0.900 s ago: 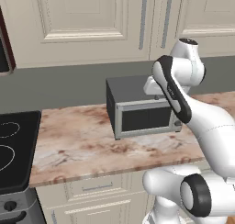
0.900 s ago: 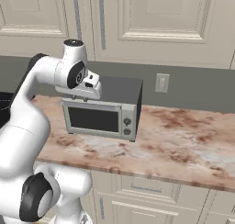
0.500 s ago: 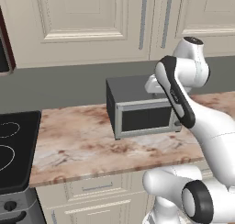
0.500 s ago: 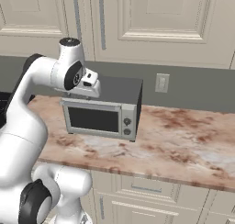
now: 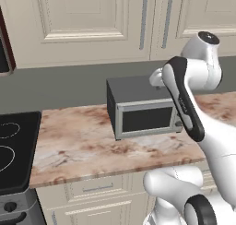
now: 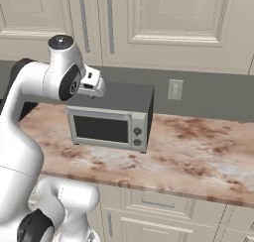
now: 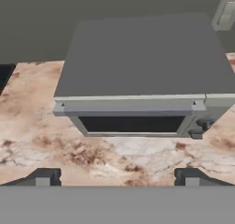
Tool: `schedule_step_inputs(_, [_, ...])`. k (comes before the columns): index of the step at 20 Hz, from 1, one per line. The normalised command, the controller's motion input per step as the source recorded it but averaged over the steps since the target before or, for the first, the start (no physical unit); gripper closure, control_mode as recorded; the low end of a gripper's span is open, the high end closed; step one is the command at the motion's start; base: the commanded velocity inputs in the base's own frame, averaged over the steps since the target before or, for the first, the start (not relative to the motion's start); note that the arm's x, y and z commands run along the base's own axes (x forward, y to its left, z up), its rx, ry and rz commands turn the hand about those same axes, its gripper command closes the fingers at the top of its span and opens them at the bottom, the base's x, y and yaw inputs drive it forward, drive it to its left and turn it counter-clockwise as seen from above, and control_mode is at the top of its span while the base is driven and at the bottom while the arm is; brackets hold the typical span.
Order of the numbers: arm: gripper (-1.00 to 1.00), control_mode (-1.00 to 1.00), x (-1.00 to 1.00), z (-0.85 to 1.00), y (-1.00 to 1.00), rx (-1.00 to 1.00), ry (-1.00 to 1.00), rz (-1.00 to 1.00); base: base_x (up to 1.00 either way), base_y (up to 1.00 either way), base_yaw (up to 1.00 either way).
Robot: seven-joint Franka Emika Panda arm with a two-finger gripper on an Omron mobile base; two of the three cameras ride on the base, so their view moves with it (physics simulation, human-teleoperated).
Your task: Move the bowls from the cabinet to the plates on the dining table.
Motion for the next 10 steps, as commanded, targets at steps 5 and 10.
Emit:
schedule_step_inputs(5, [-1.0,-1.0,-0.02,0.46,-0.01,-0.04,-0.17,-0.06,0.0,0.0,0.0])
schedule_step_inputs(10, [-1.0,-1.0,0.0,0.48,-0.07,-0.05,-0.17,-0.07,0.0,0.0,0.0])
